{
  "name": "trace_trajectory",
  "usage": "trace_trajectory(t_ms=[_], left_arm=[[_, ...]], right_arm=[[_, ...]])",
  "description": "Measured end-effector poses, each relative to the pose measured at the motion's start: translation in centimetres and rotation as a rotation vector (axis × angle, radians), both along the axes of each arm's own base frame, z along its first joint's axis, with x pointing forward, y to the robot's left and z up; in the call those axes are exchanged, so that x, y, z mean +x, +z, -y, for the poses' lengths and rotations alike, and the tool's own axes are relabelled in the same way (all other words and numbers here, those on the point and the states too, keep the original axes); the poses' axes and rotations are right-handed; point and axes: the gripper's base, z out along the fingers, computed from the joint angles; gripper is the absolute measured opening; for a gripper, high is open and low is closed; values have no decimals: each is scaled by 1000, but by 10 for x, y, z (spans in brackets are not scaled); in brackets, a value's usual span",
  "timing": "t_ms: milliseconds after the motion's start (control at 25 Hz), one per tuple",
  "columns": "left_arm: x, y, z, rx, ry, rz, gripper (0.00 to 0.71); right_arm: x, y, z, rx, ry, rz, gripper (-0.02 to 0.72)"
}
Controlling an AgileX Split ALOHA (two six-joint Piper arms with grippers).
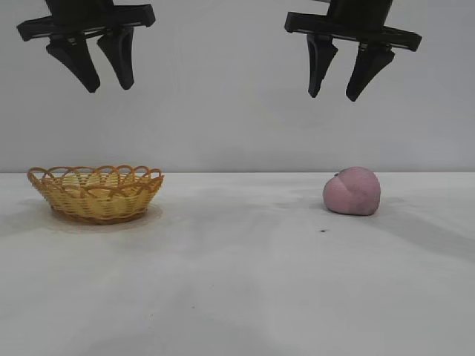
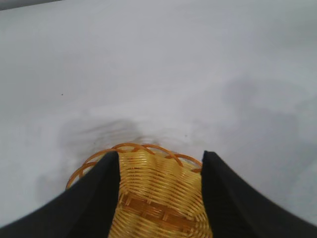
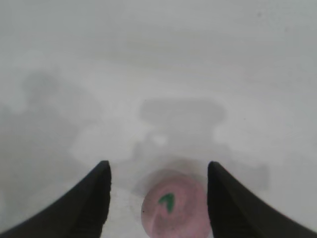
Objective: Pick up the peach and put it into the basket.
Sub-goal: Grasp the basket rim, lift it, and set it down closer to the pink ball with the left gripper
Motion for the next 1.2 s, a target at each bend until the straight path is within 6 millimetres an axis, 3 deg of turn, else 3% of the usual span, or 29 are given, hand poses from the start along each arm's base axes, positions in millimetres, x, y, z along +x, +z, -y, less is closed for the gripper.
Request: trace_trajectory(t_ms=[480,600,880,1200], left_arm=[[-1,-1,-2,30,-8,-10,375],[-1,-5,-11,57,4,-49,375],[11,-49,-52,92,93,-216,375],[20,-97,-56,118,82,-304,375]], right_arm=[[0,0,0,0,0,0,403],[0,0,0,0,0,0,403],[0,0,0,-1,0,-3,403],[0,0,0,2,0,-6,403]])
